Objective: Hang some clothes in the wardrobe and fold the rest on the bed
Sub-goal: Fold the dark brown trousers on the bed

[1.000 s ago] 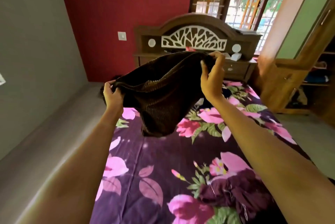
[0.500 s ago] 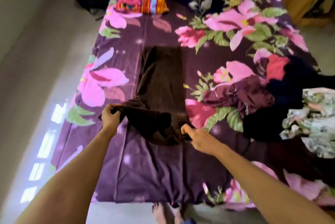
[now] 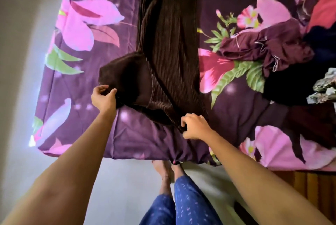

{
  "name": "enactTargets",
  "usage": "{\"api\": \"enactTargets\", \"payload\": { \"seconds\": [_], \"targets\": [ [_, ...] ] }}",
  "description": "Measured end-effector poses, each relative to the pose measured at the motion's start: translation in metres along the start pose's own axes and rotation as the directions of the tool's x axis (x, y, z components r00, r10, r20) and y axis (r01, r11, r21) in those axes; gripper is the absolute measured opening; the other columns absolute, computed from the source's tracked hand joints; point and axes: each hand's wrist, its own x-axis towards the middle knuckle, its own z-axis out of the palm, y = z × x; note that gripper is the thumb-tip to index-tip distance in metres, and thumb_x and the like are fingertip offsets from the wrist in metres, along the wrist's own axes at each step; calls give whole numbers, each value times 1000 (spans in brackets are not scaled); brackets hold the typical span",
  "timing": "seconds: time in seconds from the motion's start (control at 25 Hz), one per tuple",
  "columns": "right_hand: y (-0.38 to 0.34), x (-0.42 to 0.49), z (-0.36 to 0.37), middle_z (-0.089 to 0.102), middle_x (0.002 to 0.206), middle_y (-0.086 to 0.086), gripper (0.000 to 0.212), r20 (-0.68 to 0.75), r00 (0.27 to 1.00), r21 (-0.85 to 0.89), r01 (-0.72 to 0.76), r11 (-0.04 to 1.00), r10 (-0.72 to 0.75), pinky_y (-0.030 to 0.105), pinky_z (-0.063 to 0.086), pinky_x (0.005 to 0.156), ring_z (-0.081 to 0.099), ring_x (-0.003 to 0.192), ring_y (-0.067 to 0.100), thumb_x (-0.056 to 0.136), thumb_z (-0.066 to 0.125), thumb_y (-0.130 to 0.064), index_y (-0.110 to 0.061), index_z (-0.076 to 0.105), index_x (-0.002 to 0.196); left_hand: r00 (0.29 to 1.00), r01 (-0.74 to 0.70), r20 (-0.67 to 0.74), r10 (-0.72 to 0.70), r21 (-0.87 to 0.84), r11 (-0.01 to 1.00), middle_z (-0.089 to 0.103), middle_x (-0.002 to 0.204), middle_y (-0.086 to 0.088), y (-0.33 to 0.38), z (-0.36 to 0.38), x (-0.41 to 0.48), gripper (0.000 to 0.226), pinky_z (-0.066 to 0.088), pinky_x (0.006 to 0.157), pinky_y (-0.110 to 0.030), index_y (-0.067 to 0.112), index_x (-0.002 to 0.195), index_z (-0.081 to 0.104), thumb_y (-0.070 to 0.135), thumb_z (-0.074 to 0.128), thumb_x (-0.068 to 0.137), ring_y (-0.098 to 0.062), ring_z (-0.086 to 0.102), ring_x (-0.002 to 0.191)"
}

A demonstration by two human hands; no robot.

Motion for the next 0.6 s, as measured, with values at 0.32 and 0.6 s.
{"api": "enactTargets", "payload": {
  "seconds": [0.32, 0.6],
  "targets": [
    [-15, 13, 41, 60, 92, 10, 81, -243, 970, -191, -38, 981, -10, 39, 51, 60, 62, 80, 28, 38, 94, -34, -10, 62, 109, 837, 508, 314, -449, -141, 849, 51, 92, -7, -36, 43, -47, 46, 47, 56, -24, 9, 108, 50, 28, 77, 76, -10, 48, 64],
    [-5, 5, 47, 63, 102, 16, 74, -153, 982, -379, 48, 924, -114, 42, 53, 63, 64, 87, 32, 50, 83, -1, -8, 62, 121, 811, 575, 115, -574, 28, 818, 53, 119, -14, -62, 67, -55, 64, 54, 68, -36, 4, 110, 53, 38, 83, 65, -25, 54, 94]
  ]
}}
